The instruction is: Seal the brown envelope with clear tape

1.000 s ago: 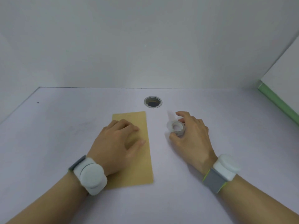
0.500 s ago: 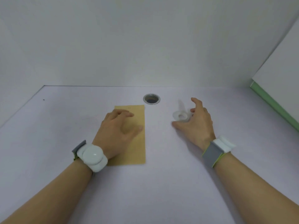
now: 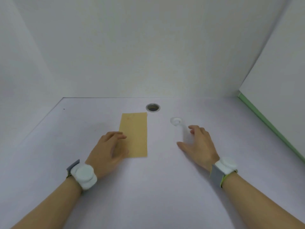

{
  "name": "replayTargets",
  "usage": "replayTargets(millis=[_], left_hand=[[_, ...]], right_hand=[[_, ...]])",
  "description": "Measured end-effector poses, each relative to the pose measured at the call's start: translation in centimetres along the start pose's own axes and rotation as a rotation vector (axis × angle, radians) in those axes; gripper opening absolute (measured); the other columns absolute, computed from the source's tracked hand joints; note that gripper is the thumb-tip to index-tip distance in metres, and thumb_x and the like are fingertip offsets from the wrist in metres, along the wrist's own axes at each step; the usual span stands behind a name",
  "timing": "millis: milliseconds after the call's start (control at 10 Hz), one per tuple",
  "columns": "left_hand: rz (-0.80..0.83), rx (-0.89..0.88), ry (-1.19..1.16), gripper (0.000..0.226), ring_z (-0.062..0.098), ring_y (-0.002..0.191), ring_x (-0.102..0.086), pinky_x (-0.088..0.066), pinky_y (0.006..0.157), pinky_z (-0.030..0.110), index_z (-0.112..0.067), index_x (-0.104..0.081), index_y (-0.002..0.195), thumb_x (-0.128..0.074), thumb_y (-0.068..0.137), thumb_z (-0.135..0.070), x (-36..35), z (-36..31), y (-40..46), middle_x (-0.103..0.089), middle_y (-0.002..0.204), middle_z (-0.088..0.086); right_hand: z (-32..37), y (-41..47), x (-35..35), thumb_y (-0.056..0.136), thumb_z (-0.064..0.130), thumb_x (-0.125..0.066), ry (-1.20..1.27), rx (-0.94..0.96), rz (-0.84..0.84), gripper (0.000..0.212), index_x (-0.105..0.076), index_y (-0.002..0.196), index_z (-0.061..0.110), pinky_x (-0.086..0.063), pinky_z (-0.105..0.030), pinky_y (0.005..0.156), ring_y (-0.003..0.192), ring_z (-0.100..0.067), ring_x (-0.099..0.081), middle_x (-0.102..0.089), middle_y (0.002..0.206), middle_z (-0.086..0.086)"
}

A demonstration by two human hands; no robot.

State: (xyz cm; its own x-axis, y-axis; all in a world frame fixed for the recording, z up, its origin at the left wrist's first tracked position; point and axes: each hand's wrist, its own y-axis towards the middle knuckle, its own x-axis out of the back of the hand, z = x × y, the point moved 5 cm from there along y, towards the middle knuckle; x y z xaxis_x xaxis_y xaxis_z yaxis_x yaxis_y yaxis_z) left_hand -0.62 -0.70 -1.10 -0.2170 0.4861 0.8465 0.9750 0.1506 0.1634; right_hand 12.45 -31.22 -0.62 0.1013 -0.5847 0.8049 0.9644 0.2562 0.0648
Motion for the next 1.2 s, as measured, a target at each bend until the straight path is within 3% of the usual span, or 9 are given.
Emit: replayTargets(millis=[100,200,400,500,600,800,1000,1100,1200], left_hand=[[-0.005,-0.065,0.167,0.059,0.017,0.131,-0.054,-0.037,0.107,0.024,-0.024,-0.061,0.135,-0.046,0.089,-0.057,-0.8,0.1,-2.0,-0.057,0.142,-0.009],[0.003,-0.057,0.209,0.067,0.018,0.134,-0.053,-0.039,0.108,0.026,-0.024,-0.057,0.141,-0.034,0.093,-0.065,-1.2,0.0,-2.3,-0.054,0.147,-0.008],[0.040,-0.113,0.233,0.067,0.004,0.152,-0.020,-0.002,0.123,0.016,-0.034,-0.025,0.158,-0.023,0.098,-0.064,-0.9,0.2,-4.5,-0.022,0.164,-0.017],[0.044,-0.100,0.235,0.062,-0.002,0.150,-0.020,0.000,0.122,0.015,-0.036,-0.033,0.155,-0.025,0.099,-0.060,-0.8,-0.1,-5.9,-0.026,0.162,-0.021],[0.061,-0.087,0.231,0.058,-0.007,0.146,-0.023,-0.002,0.122,0.013,-0.033,-0.043,0.151,-0.030,0.099,-0.055,-1.0,-0.4,-6.0,-0.034,0.158,-0.022],[0.119,-0.066,0.212,0.056,0.006,0.147,-0.035,-0.021,0.123,0.032,-0.027,-0.047,0.149,-0.041,0.098,-0.048,-0.4,-1.5,-6.2,-0.040,0.158,-0.015],[0.202,-0.037,0.243,0.055,0.017,0.141,-0.045,-0.028,0.119,0.039,-0.019,-0.054,0.143,-0.043,0.097,-0.046,0.1,-1.9,-5.3,-0.049,0.152,-0.005],[0.322,0.014,0.267,0.062,0.021,0.138,-0.049,-0.031,0.117,0.033,-0.021,-0.051,0.145,-0.029,0.099,-0.058,1.1,-2.4,-5.0,-0.049,0.152,-0.004],[0.437,0.098,0.177,0.066,0.018,0.140,-0.046,-0.034,0.112,0.028,-0.028,-0.039,0.151,-0.034,0.095,-0.063,4.4,-4.3,-4.8,-0.038,0.158,-0.009]], right_hand=[[-0.5,-2.0,-0.3,0.092,0.048,-0.062,-0.178,0.130,0.010,0.054,-0.053,0.135,0.016,-0.037,-0.031,0.103,0.127,-0.026,-0.049,-0.051,0.140,-0.003],[-0.5,-2.3,-0.6,0.095,0.047,-0.056,-0.220,0.140,0.037,0.052,-0.053,0.136,0.015,-0.036,-0.029,0.105,0.131,-0.025,-0.046,-0.047,0.146,-0.002],[-1.0,-4.5,-0.6,0.097,0.059,-0.031,-0.338,0.187,0.067,0.064,-0.039,0.151,0.026,-0.014,-0.035,0.124,0.151,-0.020,-0.026,-0.033,0.163,0.000],[-1.3,-5.8,-0.4,0.094,0.063,-0.018,-0.368,0.197,0.079,0.070,-0.034,0.154,0.031,-0.009,-0.038,0.126,0.154,-0.016,-0.017,-0.027,0.165,0.003],[-1.5,-5.8,-0.7,0.097,0.059,-0.021,-0.396,0.185,0.095,0.065,-0.034,0.153,0.030,-0.012,-0.040,0.126,0.154,-0.018,-0.020,-0.030,0.165,0.002],[-0.9,-6.5,0.0,0.099,0.051,-0.031,-0.449,0.153,0.109,0.058,-0.039,0.150,0.026,-0.021,-0.046,0.123,0.152,-0.020,-0.027,-0.037,0.161,-0.001],[-0.1,-5.9,0.5,0.097,0.048,-0.034,-0.454,0.088,0.190,0.059,-0.047,0.147,0.020,-0.024,-0.050,0.121,0.149,-0.027,-0.032,-0.041,0.158,-0.008],[0.8,-5.4,1.6,0.096,0.049,-0.038,-0.448,0.034,0.340,0.061,-0.040,0.151,0.022,-0.018,-0.044,0.124,0.151,-0.026,-0.026,-0.033,0.163,-0.006],[3.3,-5.2,4.3,0.099,0.043,-0.051,-0.249,-0.093,0.551,0.061,-0.032,0.154,0.024,-0.020,-0.033,0.120,0.149,-0.021,-0.026,-0.033,0.161,-0.002]])
